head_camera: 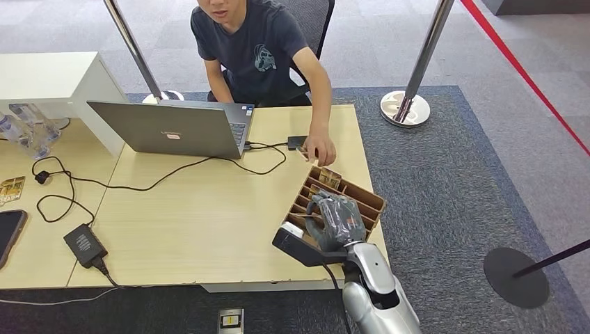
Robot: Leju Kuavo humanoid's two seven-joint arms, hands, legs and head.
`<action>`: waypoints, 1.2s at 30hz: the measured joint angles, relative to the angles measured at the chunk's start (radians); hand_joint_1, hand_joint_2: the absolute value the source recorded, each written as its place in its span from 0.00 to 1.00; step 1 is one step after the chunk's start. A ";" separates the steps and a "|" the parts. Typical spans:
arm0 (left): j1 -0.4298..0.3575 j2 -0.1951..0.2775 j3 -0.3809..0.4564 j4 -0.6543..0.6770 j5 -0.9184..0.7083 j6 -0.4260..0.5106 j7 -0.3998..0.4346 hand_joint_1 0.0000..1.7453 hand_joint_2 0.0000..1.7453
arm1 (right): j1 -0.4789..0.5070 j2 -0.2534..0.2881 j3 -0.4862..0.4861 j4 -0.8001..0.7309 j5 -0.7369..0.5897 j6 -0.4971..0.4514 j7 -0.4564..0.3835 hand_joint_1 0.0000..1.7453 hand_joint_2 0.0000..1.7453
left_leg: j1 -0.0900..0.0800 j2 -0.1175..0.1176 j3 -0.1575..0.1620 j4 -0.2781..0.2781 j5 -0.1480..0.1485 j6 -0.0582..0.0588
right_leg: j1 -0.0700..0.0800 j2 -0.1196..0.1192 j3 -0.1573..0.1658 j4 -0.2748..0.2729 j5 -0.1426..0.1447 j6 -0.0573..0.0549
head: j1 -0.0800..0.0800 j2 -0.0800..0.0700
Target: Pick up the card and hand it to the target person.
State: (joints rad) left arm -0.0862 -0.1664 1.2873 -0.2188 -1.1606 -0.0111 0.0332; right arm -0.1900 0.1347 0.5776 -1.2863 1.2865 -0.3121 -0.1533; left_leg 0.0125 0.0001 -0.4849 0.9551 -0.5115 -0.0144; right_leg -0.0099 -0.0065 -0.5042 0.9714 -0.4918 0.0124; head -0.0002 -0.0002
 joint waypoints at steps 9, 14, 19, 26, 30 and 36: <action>0.000 -0.003 0.006 0.004 0.021 0.006 0.000 0.00 0.00 | -0.096 -0.030 0.018 -0.058 -0.048 0.003 -0.007 1.00 1.00 | 0.000 0.000 0.000 0.000 0.000 0.000 | 0.000 0.000 0.000 0.000 0.001 0.000 | 0.000 0.000; -0.001 -0.007 0.007 0.004 0.027 0.010 -0.002 0.00 0.00 | -0.187 -0.039 0.039 -0.066 -0.062 -0.010 0.000 1.00 1.00 | 0.000 0.000 0.000 0.000 0.001 -0.001 | 0.000 0.000 0.000 0.000 0.001 0.000 | 0.000 0.000; -0.001 -0.008 0.007 0.005 0.015 0.006 -0.005 0.00 0.00 | -0.220 -0.038 0.048 -0.066 -0.055 -0.011 0.024 1.00 1.00 | 0.000 0.000 0.000 0.000 0.001 -0.001 | 0.000 0.000 0.000 0.001 0.001 0.000 | 0.000 0.000; -0.001 -0.008 0.006 0.006 -0.005 -0.009 -0.007 0.00 0.00 | -0.234 -0.027 0.047 -0.056 -0.043 -0.010 0.048 1.00 1.00 | 0.000 0.000 0.000 0.000 0.001 -0.001 | 0.000 0.000 0.000 0.001 0.001 0.000 | 0.000 0.000; -0.002 -0.008 0.005 0.006 -0.014 -0.010 -0.006 0.00 0.00 | -0.255 -0.012 0.046 -0.027 -0.044 -0.007 0.049 1.00 1.00 | 0.000 0.000 0.000 0.000 0.001 -0.001 | 0.000 0.000 0.000 0.001 0.001 0.000 | 0.000 0.000; -0.003 -0.008 0.004 0.006 -0.023 -0.011 -0.008 0.00 0.00 | -0.307 0.024 0.036 0.083 -0.067 -0.036 0.037 1.00 1.00 | 0.000 0.000 0.000 0.000 0.002 -0.001 | 0.000 0.000 0.000 0.001 0.001 -0.001 | 0.000 0.000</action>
State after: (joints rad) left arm -0.0893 -0.1740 1.2914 -0.2125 -1.1834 -0.0221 0.0250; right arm -0.4968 0.1589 0.6133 -1.2036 1.2194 -0.3478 -0.1165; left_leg 0.0125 0.0000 -0.4847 0.9551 -0.5096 -0.0155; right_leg -0.0099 -0.0065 -0.5045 0.9724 -0.4904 0.0118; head -0.0002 0.0000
